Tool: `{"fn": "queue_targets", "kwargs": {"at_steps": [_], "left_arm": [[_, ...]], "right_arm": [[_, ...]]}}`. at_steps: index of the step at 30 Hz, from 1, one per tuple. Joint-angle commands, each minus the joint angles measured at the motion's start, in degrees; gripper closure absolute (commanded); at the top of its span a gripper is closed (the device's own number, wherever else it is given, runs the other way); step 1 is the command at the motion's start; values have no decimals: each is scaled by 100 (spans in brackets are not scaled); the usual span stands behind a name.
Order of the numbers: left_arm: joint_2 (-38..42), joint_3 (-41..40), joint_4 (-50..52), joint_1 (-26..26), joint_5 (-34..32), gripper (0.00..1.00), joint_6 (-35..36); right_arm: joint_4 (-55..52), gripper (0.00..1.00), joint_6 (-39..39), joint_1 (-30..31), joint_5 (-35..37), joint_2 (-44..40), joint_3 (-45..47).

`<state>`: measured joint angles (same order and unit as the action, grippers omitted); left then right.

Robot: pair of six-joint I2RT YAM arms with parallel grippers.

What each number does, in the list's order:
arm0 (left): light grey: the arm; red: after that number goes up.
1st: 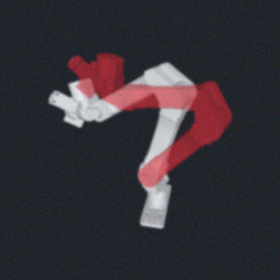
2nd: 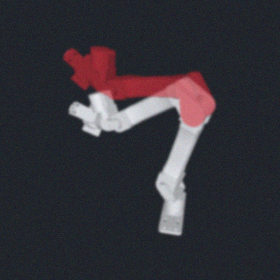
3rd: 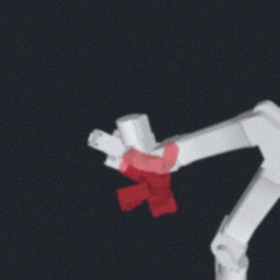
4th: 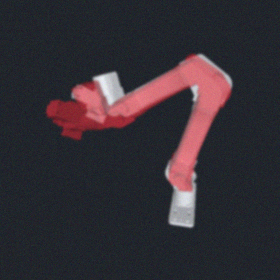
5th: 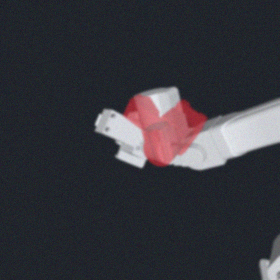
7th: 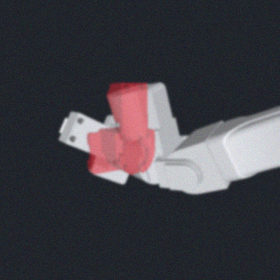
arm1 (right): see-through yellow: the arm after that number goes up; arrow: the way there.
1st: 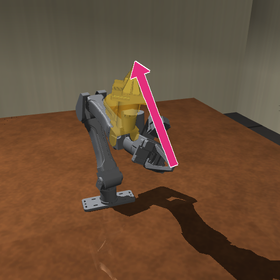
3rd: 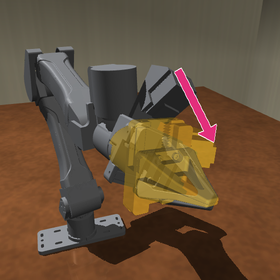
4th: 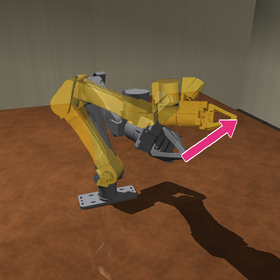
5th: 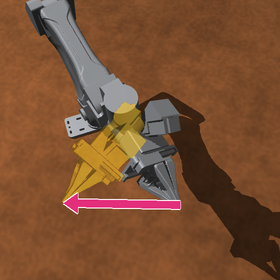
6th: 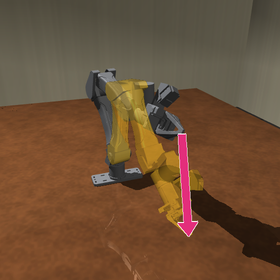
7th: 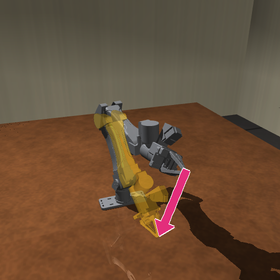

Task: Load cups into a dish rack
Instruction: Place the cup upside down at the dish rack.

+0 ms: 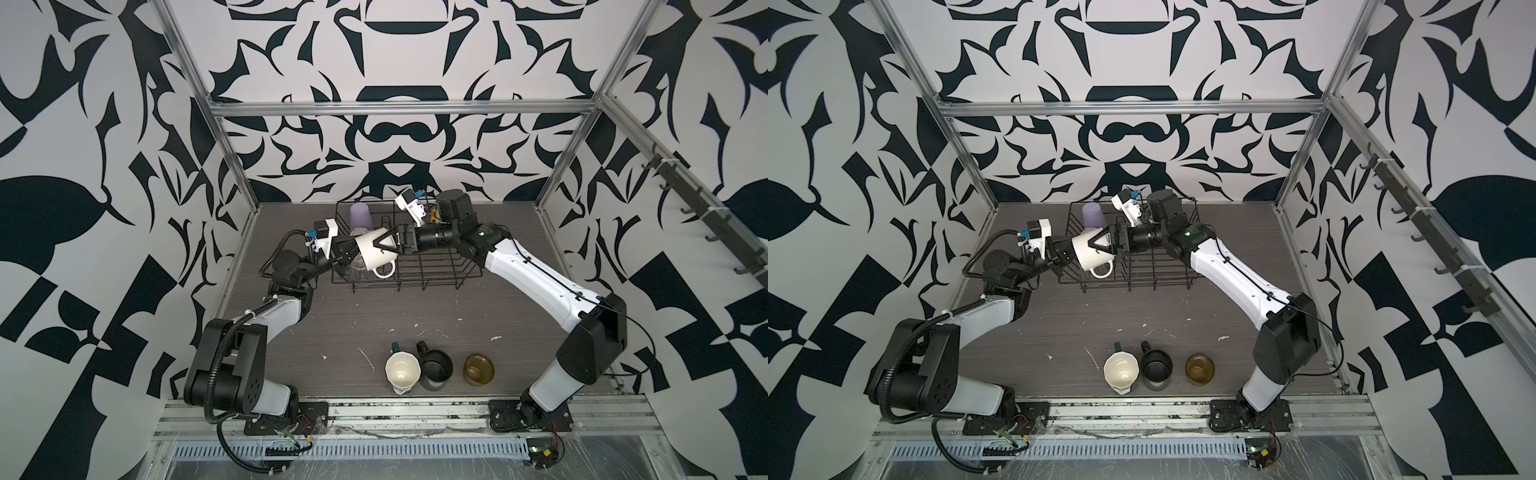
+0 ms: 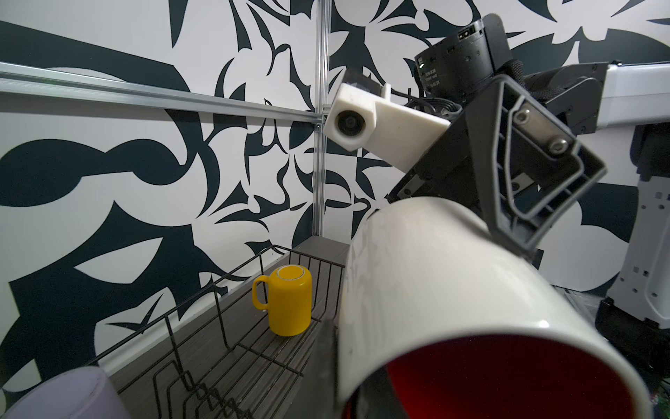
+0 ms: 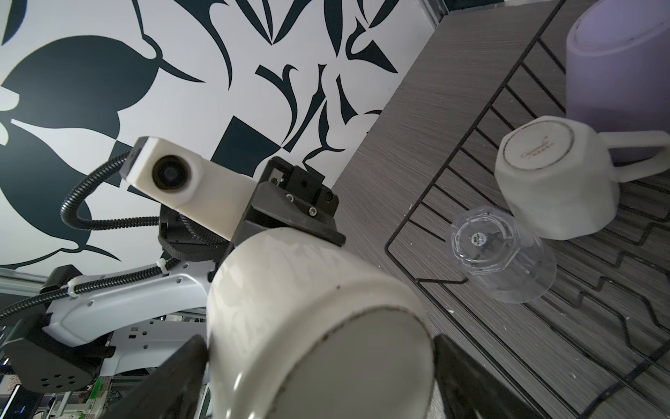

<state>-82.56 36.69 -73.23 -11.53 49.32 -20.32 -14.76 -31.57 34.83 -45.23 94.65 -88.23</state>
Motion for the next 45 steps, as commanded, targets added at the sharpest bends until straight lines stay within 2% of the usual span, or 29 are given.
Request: {"fn": "queue_targets", "kwargs": {"at_steps": [1,8,20,33,45], "left_arm": [[286,405,-613,-86,123,100,-172],[289,541,-657,-85,480,100,-398],[503,567,-709,-82,755,100,-587],[477,713,-782,-185,825,100,-740],[375,823,-912,-269,698,100,-798]], "right_arm": [[222,3,-173,201,-210,71,-139],[12,3,-113,262,-56,35,-90],[-877,0,398,207,1335,-438,-116],[-452,1,30,248,417,-303,108],[-136,0,-335,344,-11,-237,288]]}}
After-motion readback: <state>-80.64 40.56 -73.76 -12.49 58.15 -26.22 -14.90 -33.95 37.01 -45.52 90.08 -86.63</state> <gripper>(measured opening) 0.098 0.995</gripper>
